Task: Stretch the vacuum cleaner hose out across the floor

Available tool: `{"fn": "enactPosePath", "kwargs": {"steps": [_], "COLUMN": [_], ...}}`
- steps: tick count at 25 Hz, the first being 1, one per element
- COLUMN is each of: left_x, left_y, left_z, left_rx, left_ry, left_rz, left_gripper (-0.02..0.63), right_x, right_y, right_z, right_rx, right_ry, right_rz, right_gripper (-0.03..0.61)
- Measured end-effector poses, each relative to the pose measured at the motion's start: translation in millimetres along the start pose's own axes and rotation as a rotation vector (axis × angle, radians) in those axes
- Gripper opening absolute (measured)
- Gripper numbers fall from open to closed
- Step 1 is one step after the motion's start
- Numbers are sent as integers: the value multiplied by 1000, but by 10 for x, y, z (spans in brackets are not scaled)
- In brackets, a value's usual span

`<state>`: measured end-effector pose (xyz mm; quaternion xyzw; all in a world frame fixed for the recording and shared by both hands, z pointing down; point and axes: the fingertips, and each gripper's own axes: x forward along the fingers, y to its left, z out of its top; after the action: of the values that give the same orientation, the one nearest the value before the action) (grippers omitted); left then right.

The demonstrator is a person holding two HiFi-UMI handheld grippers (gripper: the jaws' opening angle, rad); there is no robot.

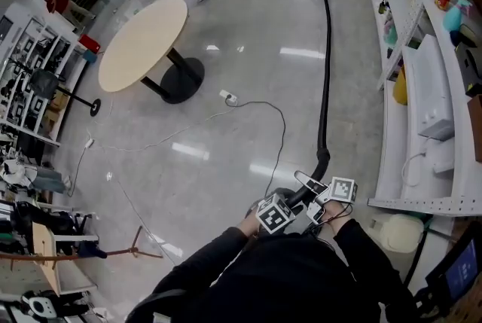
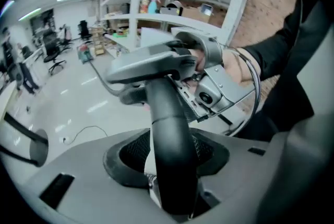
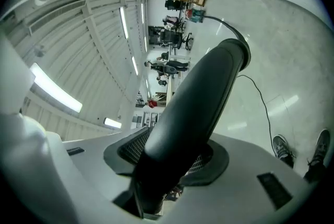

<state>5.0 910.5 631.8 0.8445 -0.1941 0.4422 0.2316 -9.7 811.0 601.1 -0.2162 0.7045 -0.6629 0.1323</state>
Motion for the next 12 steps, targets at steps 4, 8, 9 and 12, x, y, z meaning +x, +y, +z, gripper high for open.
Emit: {"fn": "enactPosePath", "kwargs": {"steps": [4, 8, 9, 12], "left_x": [-177, -373, -437, -614], "left_y": [108, 59, 71, 221], "left_z": [40, -8, -23, -165], "left_rx": [-166, -193, -209, -312], "left_ry": [-104, -156, -172, -216], "left_rz": [116, 189, 199, 201], "left_gripper": [276, 278, 277, 276], "right_x": [-234, -302, -304, -294], "right_y": [-77, -105, -101, -19], "right_z": [294, 507, 554, 690], "right_rx": [12, -11, -8, -13], "right_ry": [-91, -116, -129, -171], "right_rz": [46, 53, 52, 46], "right_gripper": [196, 195, 193, 173]}}
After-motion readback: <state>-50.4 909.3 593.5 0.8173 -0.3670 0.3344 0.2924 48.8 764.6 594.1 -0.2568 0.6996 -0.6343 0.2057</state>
